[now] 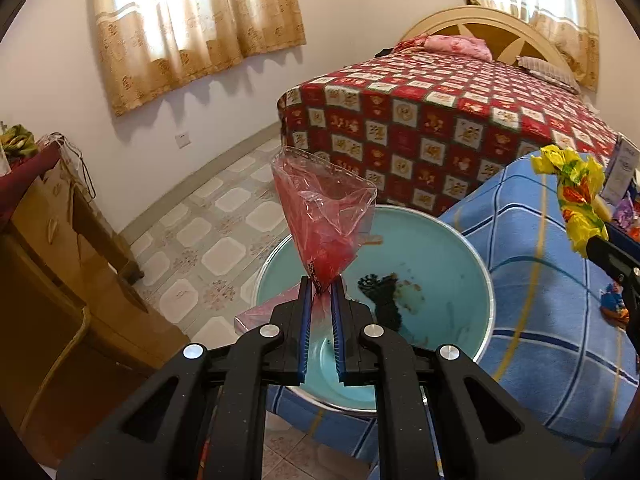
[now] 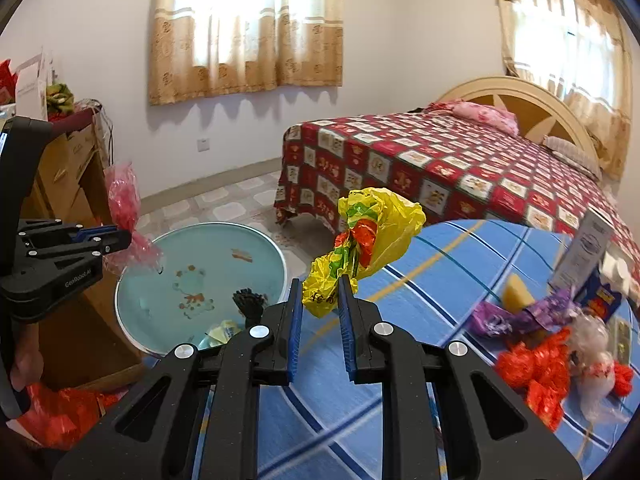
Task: Collect trash
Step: 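Carry the yellow-green wrapper and red bag over the bin with both tools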
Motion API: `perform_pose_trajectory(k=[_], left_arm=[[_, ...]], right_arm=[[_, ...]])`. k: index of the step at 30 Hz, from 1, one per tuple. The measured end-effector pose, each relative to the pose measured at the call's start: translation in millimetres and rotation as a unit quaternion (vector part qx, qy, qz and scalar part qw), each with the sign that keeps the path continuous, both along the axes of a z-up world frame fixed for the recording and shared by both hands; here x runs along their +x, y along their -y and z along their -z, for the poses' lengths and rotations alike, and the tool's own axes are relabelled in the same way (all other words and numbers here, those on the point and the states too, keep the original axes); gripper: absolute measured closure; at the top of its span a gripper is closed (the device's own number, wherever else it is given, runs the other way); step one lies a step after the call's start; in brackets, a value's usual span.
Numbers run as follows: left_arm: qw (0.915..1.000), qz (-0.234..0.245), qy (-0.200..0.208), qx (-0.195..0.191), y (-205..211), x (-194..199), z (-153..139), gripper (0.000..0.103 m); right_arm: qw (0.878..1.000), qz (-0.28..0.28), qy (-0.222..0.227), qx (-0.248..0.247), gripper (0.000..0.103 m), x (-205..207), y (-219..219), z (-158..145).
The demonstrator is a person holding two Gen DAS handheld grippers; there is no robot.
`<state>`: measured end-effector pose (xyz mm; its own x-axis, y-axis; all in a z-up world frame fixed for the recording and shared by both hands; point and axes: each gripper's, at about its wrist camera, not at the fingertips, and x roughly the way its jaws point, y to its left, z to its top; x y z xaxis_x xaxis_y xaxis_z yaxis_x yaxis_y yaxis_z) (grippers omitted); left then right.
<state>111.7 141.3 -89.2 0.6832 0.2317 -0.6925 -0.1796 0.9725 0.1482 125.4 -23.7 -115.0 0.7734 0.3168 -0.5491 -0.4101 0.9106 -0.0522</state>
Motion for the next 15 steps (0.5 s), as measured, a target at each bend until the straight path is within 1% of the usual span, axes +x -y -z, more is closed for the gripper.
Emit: perform_pose_trajectory(k=[8, 15], left_arm=[[0.9998, -0.019, 0.0, 0.005, -18.1, -1.2, 2.2, 0.093], [0.9994, -0.033, -0.006, 0.004, -30.4, 2.1, 6.8, 0.093]], right_arm=[[1.0, -0.027, 0.0, -0.014, 0.085, 9.9, -32.6, 2.0], [0.999, -0.041, -0.002, -0.019, 0.085, 12.8, -49.8, 5.6]])
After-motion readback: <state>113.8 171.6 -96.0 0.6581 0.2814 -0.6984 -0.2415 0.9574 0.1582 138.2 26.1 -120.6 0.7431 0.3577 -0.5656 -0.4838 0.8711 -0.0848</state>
